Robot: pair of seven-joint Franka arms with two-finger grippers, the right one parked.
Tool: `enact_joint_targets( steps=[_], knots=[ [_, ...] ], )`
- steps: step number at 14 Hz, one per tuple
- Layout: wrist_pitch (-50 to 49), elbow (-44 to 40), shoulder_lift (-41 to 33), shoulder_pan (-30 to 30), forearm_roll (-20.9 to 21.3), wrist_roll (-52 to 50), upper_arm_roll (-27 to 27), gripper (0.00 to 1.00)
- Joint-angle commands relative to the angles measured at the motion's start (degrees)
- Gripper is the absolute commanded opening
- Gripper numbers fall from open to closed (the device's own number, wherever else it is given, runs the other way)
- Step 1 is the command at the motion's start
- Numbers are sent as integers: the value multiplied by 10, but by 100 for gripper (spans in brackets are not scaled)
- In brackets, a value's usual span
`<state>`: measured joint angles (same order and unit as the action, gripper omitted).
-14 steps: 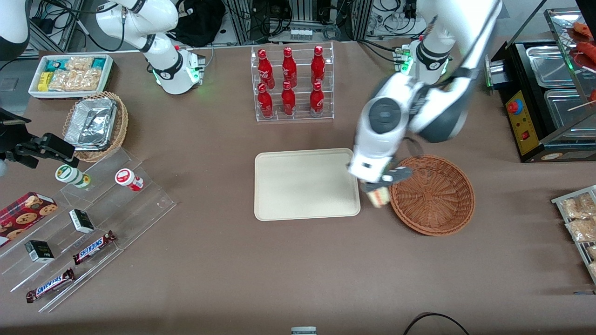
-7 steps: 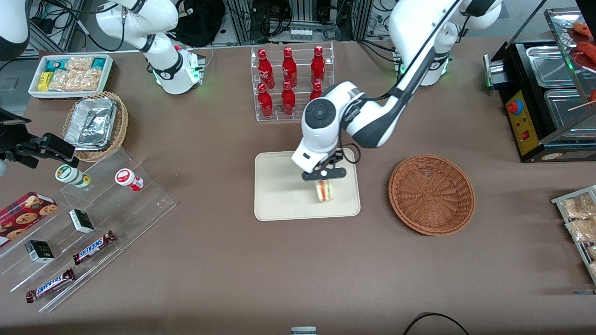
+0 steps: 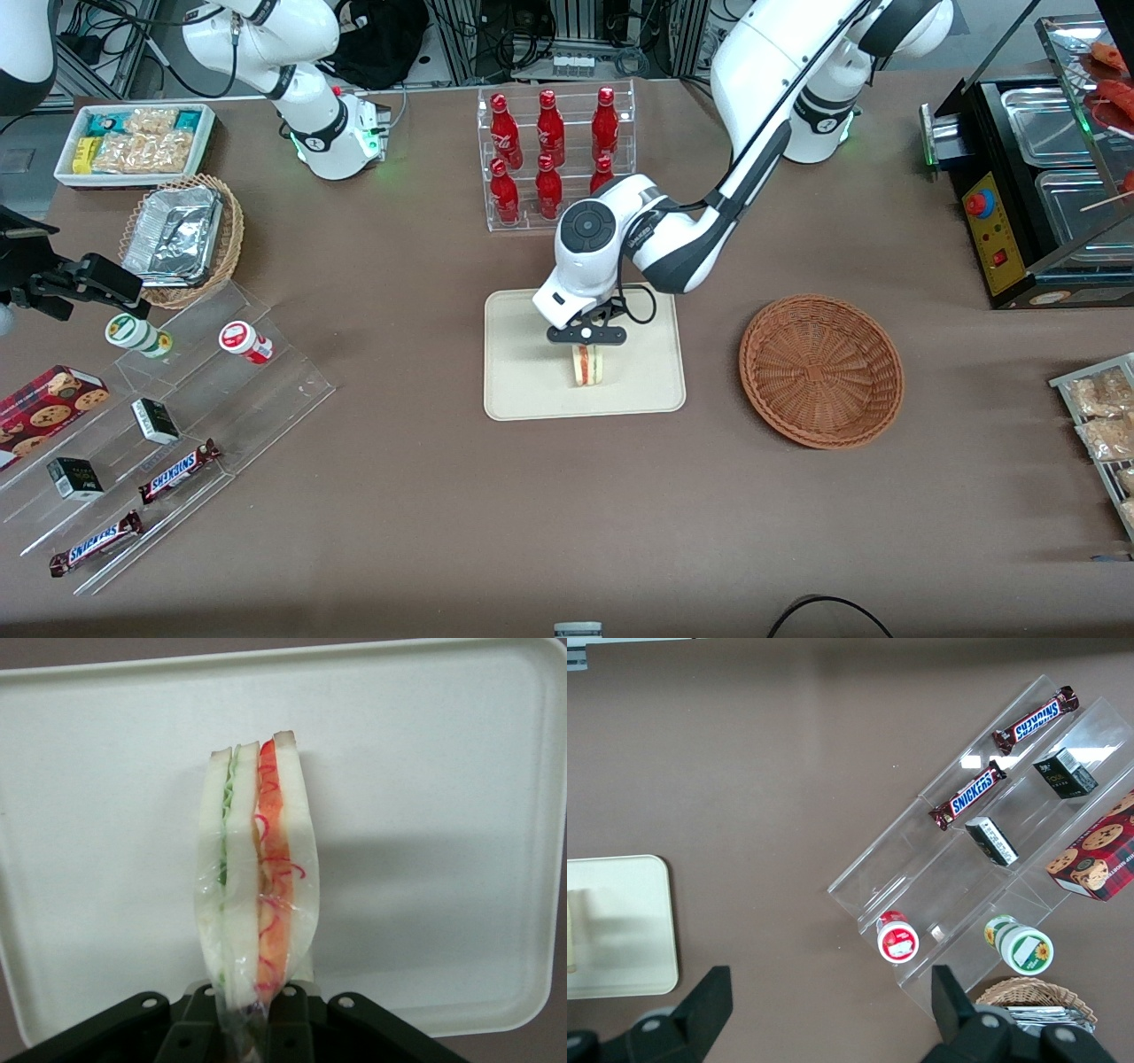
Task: Place sandwich from basket to tray
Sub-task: 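Lower the sandwich onto the tray and open the left gripper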
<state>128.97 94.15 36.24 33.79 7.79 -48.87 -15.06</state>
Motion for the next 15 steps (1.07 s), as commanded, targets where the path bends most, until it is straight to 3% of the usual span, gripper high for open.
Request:
enact_joint_targets(
  steps=[1,2,3,4,5,10,15],
  knots=[
    [8,-16,16,16,7,2,7,15],
    [9,-15,21,19,8,2,7,16],
    [11,-14,22,20,8,-2,7,32],
    [12,-13,22,20,8,-3,7,72],
    [12,-15,20,19,8,-4,8,100],
    [-6,-11,-36,13,7,-38,10,100],
    [-114,-9,-164,-9,3,-108,29,100]
  ],
)
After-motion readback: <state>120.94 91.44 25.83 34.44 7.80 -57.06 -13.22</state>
